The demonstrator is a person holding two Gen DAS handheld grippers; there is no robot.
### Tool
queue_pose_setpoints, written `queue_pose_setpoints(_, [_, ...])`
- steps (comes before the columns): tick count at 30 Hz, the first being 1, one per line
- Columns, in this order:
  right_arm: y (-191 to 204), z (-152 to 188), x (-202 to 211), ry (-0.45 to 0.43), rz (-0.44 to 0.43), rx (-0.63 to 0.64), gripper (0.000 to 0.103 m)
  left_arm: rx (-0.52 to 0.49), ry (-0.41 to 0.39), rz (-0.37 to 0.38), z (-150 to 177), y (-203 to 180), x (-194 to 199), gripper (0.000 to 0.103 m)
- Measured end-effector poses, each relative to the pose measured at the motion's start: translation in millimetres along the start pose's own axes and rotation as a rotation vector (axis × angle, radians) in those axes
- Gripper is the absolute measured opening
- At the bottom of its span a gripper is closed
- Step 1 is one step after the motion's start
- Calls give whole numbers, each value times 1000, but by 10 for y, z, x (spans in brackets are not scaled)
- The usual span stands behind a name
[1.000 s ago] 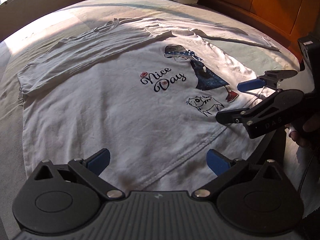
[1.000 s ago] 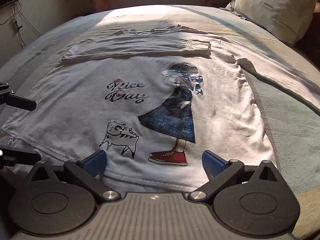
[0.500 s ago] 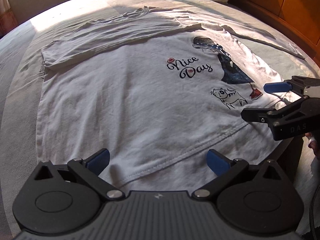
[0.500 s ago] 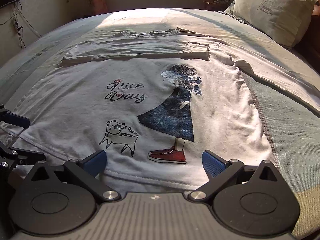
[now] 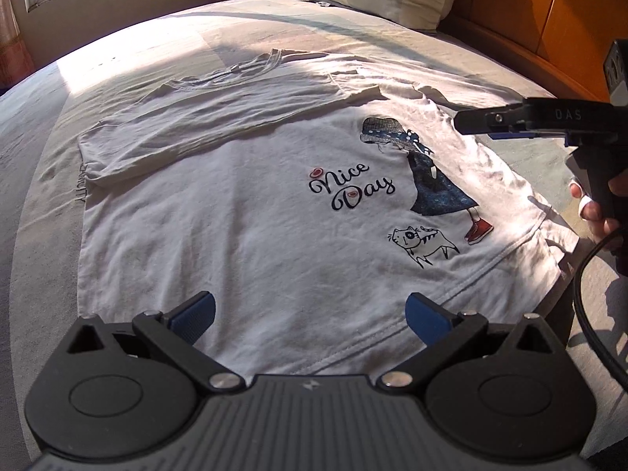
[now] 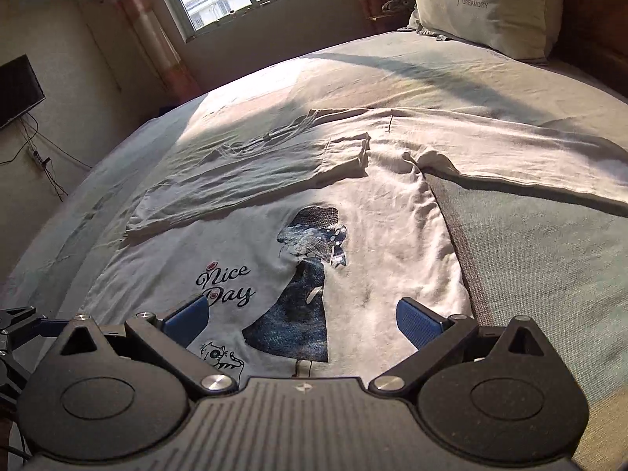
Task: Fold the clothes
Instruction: 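Reach the right gripper to the 'Nice Day' shirt sleeve cuff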
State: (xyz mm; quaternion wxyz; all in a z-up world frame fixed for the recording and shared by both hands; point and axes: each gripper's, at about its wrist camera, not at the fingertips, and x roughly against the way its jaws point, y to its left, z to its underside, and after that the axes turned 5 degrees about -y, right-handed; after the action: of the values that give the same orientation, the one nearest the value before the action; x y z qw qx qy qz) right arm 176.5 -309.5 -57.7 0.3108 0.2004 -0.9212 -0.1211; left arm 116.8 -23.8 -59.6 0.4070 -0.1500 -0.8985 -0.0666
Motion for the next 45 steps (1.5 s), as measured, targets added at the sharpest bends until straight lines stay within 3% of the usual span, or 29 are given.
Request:
queue_pose_setpoints(3, [-105, -409, -398, -55, -50, 1, 103, -6, 12, -33, 3, 65, 8, 102])
queue_pose_setpoints(7, [-349, -815, -1051, -51, -49, -76, 103, 5, 14, -59, 14, 180, -14, 102])
queue_pose_setpoints(10, [-534, -900, -1492, 15, -30, -130, 103, 11, 21, -57, 13, 244, -63, 102])
queue_pose_setpoints(13, [-656, -862, -1692, 43, 15, -74, 103, 3, 25, -65, 7, 292, -114, 102])
queue_pose_setpoints(17, [-582, -877, -1539, 40, 78, -59, 103, -3, 22, -77, 13, 344, -152, 102])
queue_pose_setpoints(22, [-46, -591, -1258, 107, -49, 124, 103, -9, 21, -76, 41, 292, -122, 102])
queue_pose_setpoints(23, [42, -486, -1226, 137, -43, 170, 103, -26, 23, -77, 50, 261, -94, 102])
queue_pose_setpoints(25, [157, -265, -1193, 210, 13, 250, 103, -59, 30, -88, 71, 210, -32, 102])
queue_pose_setpoints(28, [251, 0, -933, 230, 137, 366, 103, -95, 26, -120, 116, 193, 85, 102])
queue_pose_setpoints(30, [223, 81, -667, 237, 183, 295, 103, -92, 17, -126, 141, 221, 160, 102])
queue_pose_setpoints(34, [215, 335, -30, 173, 64, 160, 103, -56, -6, -105, 143, 259, 246, 102])
queue_pose_setpoints(36, [156, 410, 188, 129, 54, 116, 103, -67, -19, -90, 124, 202, 260, 102])
queue_pose_setpoints(39, [-82, 393, 400, 53, 112, 17, 103, -90, -40, -53, 93, 60, 274, 102])
queue_pose_setpoints(45, [-1020, 203, 736, -170, 257, -301, 103, -122, -95, 24, 56, -201, 304, 102])
